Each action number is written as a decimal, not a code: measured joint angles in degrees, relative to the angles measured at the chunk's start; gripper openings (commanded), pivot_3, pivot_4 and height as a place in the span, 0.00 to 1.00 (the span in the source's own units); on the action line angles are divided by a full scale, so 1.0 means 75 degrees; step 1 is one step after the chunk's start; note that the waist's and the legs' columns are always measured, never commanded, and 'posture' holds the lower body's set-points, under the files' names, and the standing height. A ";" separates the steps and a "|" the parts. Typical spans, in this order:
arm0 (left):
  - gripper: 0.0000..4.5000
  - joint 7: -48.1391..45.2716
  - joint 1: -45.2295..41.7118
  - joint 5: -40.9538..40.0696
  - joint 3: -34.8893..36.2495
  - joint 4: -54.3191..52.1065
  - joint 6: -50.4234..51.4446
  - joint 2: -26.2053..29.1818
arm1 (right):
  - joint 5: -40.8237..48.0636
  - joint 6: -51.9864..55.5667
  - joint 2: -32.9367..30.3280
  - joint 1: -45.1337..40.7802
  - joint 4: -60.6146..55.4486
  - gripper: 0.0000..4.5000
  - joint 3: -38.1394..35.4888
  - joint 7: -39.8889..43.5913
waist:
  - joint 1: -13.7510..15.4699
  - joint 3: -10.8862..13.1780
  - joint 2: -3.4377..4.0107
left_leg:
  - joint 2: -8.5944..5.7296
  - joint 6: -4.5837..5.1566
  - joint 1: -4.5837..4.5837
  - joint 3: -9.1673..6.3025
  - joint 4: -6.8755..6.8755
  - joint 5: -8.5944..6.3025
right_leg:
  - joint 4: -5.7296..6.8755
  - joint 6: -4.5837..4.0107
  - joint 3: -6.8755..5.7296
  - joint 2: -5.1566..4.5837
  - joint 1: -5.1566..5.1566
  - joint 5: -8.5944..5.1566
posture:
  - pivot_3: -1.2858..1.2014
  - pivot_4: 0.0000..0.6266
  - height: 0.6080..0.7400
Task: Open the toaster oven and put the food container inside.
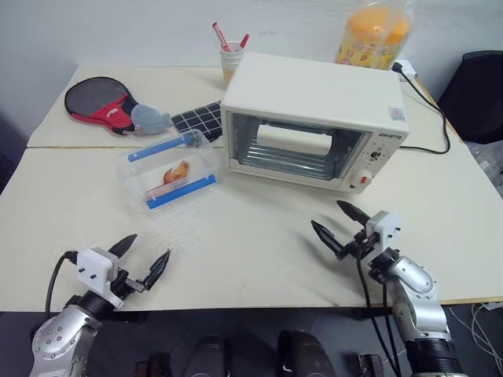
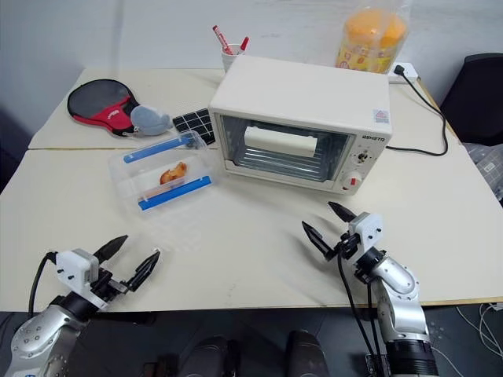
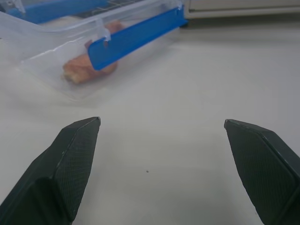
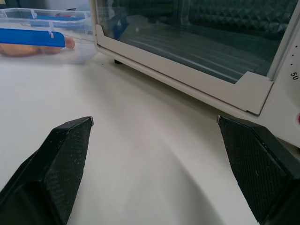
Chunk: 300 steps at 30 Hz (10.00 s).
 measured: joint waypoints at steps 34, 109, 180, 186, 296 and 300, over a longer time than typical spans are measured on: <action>1.00 -0.1773 -0.4183 -0.2864 -0.0602 0.0414 0.2772 0.1686 | 0.1484 0.3568 -0.1100 -0.2688 -0.1366 0.99 0.0043 0.0427 | 0.0009 0.0004 0.0003 | -0.0002 -0.0013 -0.0019 -0.0004 0.0002 0.0016 | 0.0028 0.0000 -0.0012 0.0020 -0.0007 0.0000 | 0.52 0.24 1.00; 0.69 -0.3206 -0.4272 -0.1704 -0.0086 0.1260 0.2021 0.2060 | 0.1975 0.2597 -0.2296 0.1114 -0.4023 1.00 -0.0631 0.1513 | -0.0029 0.0015 -0.0019 | -0.0005 -0.0002 -0.0003 -0.0015 0.0006 0.0028 | 0.0034 0.0010 -0.0014 0.0014 0.0008 0.0005 | 0.52 0.24 1.00; 0.01 -0.0604 -0.9453 -0.1242 -0.2390 0.3269 1.0649 0.3543 | 0.1408 0.0437 -0.1906 0.3575 -0.4009 1.00 -0.2200 0.1358 | 0.0240 0.0032 -0.0103 | -0.0019 -0.0016 -0.0015 0.0015 0.0018 0.0026 | 0.0049 0.0013 -0.0001 0.0027 -0.0013 0.0006 | 0.52 0.24 1.00; 0.01 0.0090 -1.0224 -0.1209 -0.2697 0.2788 1.1459 0.1789 | 0.1171 0.0166 -0.1534 0.4053 -0.4020 1.00 -0.2289 0.1074 | 0.0226 0.0032 -0.0103 | -0.0021 -0.0017 -0.0013 0.0015 0.0024 0.0028 | 0.0051 0.0013 0.0000 0.0030 -0.0011 0.0007 | 0.52 0.24 1.00; 0.00 -0.0010 -0.9594 0.1841 -0.3066 0.7933 -0.0618 -0.1753 | -0.1596 0.1679 -0.1195 -0.2765 0.0035 0.00 0.0572 -0.1735 | 0.0189 0.0025 -0.0092 | -0.0034 0.0018 -0.0055 0.0003 0.0089 0.0010 | 0.0043 0.0039 -0.0041 0.0026 -0.0004 0.0022 | 0.52 0.24 1.00; 0.00 -0.0407 -0.9418 0.1860 -0.3152 0.7328 -0.0275 -0.1548 | -0.1359 0.1828 -0.1302 -0.2510 -0.0357 0.00 0.0569 -0.1301 | 0.0174 0.0026 -0.0090 | -0.0033 0.0016 -0.0057 0.0003 0.0079 0.0011 | 0.0042 0.0039 -0.0041 0.0029 -0.0011 0.0022 | 0.52 0.24 1.00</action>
